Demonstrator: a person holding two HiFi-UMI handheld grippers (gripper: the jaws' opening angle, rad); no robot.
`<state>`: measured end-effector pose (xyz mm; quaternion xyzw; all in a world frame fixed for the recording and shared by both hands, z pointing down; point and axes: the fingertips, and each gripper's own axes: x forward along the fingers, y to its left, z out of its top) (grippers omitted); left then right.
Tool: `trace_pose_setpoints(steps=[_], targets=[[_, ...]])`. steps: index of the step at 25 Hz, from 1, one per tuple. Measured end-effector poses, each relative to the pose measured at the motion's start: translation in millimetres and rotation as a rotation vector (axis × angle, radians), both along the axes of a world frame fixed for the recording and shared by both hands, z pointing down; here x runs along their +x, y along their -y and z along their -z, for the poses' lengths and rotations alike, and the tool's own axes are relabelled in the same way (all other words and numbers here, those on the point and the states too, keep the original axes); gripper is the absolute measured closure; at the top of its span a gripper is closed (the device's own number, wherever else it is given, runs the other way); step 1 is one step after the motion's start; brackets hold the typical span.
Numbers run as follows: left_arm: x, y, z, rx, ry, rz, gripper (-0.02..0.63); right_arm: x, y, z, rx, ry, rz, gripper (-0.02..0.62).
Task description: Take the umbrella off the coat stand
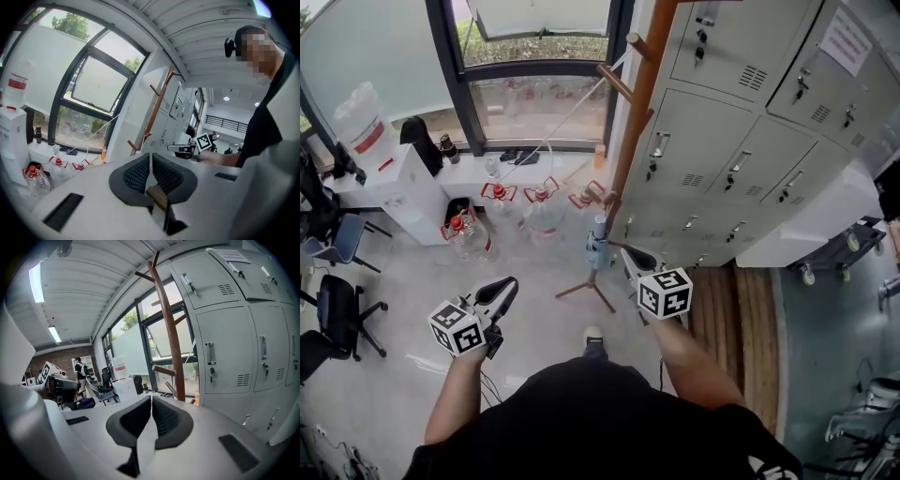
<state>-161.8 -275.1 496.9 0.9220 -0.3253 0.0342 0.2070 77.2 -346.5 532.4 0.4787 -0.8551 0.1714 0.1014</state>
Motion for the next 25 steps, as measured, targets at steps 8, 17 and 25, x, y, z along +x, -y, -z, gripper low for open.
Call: trace_pose_setpoints(steps=[8,17,25], targets=[[10,25,-13,-0.028,-0.001,-0.002,0.580,-7,38,-6,0.015,-0.007,0.026,0.558],[10,48,-23,-0.055,0.008,0.010,0.581,-19,81,-13,0.046,-0.051,0.039,0.494],[9,62,-33,-0.077,0.016,0.014,0.580,-31,107,-26,0.048,-0.106,0.046,0.458]])
